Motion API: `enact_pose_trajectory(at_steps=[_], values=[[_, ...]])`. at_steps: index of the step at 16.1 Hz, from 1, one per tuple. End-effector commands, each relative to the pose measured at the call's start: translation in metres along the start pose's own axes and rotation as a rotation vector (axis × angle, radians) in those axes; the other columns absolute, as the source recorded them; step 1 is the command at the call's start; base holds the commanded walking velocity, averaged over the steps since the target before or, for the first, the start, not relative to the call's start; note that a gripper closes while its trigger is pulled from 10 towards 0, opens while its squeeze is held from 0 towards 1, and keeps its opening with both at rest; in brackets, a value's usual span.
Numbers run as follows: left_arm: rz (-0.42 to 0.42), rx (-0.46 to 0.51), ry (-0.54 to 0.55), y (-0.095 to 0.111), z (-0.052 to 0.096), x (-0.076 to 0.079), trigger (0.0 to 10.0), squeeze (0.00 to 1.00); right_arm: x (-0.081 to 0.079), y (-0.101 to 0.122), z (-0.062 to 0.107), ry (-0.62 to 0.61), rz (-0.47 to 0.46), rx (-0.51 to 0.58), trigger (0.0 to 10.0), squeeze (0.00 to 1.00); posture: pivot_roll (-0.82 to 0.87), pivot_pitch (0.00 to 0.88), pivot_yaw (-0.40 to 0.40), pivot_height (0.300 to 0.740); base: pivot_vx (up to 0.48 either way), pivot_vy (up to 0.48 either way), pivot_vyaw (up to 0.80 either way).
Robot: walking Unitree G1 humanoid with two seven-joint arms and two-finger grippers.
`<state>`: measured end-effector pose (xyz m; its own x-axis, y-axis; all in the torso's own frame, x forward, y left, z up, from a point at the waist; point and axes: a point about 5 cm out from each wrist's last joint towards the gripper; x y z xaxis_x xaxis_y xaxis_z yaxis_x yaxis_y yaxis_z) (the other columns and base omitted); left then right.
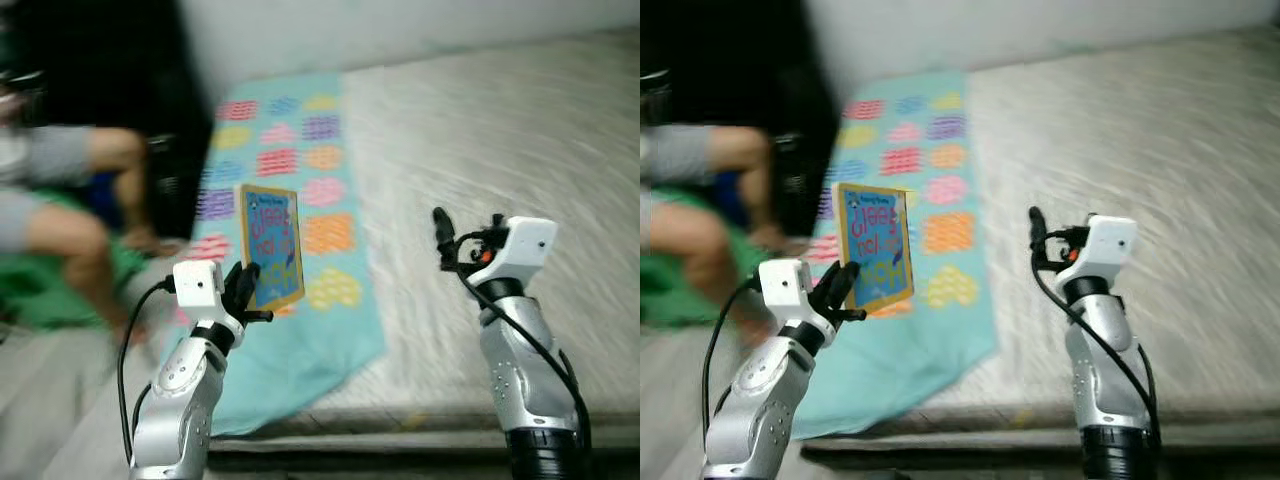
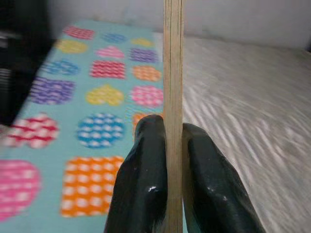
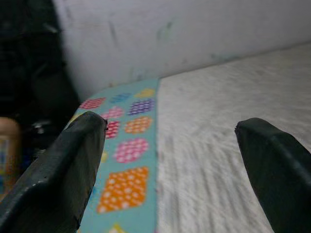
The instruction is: Clean up the room
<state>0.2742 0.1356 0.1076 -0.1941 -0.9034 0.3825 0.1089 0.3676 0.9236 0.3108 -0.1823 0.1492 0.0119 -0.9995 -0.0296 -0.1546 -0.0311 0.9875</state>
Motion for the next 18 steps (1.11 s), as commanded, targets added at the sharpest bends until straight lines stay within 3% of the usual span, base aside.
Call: enact_pose_trajectory(at_steps=[1, 8, 10, 12, 18], values=[[-0.018, 0.022, 0.001, 0.0043, 0.0010, -0.0035, 10.0, 0.00, -0.0059, -0.0005, -0.0017, 0.001, -0.010, -0.004, 10.0, 0.00, -0.21, 0.000, 0.153, 0.740, 0.000, 0.000, 0.00], [-0.035, 0.015, -0.011, 0.0031, -0.0005, -0.0041, 10.0, 0.00, 0.0007, -0.0050, 0.0001, -0.039, 0.022, -0.017, 10.0, 0.00, -0.22, 0.000, 0.159, 0.740, 0.000, 0.000, 0.00], [-0.038, 0.014, -0.014, 0.0021, -0.0013, -0.0043, 10.0, 0.00, 0.0018, -0.0050, -0.0003, -0.043, 0.025, -0.009, 10.0, 0.00, -0.22, 0.000, 0.159, 0.740, 0.000, 0.000, -0.73], [-0.042, 0.015, -0.015, 0.0027, -0.0018, -0.0052, 10.0, 0.00, 0.0014, -0.0037, -0.0013, -0.039, 0.049, 0.004, 10.0, 0.00, -0.22, 0.000, 0.159, 0.740, 0.000, 0.000, -0.59], [-0.035, 0.023, -0.019, 0.0030, -0.0037, -0.0048, 10.0, 0.00, -0.0033, -0.0019, -0.0096, -0.038, 0.045, 0.019, 10.0, 0.00, -0.21, 0.000, 0.153, 0.740, 0.000, 0.000, 0.00]])
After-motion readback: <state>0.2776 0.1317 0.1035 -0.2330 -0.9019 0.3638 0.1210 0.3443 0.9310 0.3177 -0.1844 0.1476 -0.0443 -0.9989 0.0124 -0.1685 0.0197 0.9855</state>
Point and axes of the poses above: a point about 5 cm out from each wrist's last joint towards the gripper, its own z axis pointing back from the gripper into the wrist, its own y axis along the axis of the wrist's last joint, x = y × z, and after that the axes turned 6 degrees about z, right-handed
